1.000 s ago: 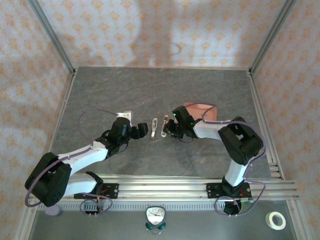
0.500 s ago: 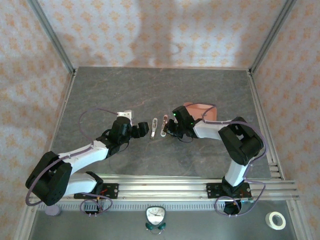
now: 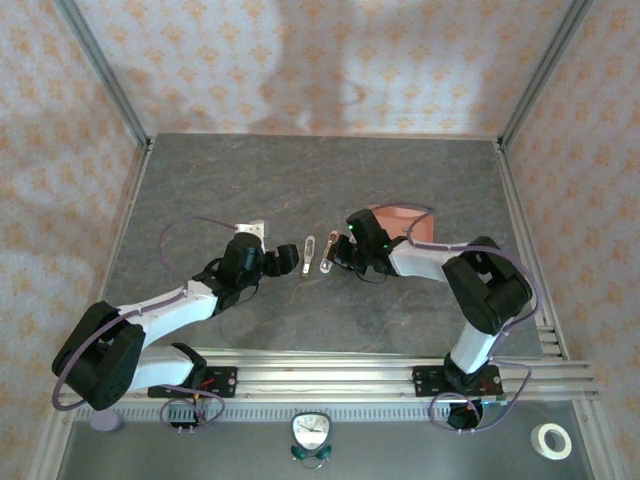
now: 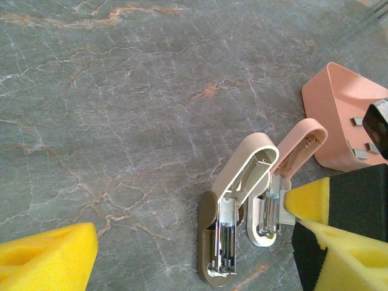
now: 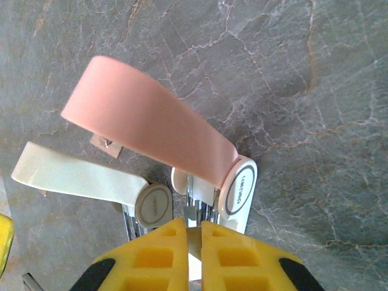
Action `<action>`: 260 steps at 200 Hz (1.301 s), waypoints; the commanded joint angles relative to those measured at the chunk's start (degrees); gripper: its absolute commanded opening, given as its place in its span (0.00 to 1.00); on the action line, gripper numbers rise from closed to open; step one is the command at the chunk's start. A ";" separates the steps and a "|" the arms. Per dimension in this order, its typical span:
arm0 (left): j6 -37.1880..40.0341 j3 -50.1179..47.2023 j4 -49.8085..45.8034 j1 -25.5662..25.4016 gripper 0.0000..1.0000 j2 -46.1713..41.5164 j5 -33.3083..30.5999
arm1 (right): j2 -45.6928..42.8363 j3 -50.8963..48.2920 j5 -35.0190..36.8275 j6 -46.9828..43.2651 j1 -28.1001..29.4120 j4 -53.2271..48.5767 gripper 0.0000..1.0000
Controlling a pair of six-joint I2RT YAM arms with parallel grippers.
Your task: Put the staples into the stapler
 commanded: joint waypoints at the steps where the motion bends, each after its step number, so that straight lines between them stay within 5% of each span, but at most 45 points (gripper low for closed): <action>1: -0.05 1.82 1.54 0.60 0.85 0.64 0.36 | -1.08 0.04 0.59 0.88 0.27 2.06 0.11; 136: 4.37 1.62 -0.16 0.53 0.84 -3.66 5.04 | -13.76 -8.92 -4.69 -2.00 -1.01 -5.73 0.11; 260: 4.70 -3.35 1.20 0.51 0.84 -8.99 4.64 | -10.79 -10.34 -7.63 -9.60 -2.01 -17.33 0.12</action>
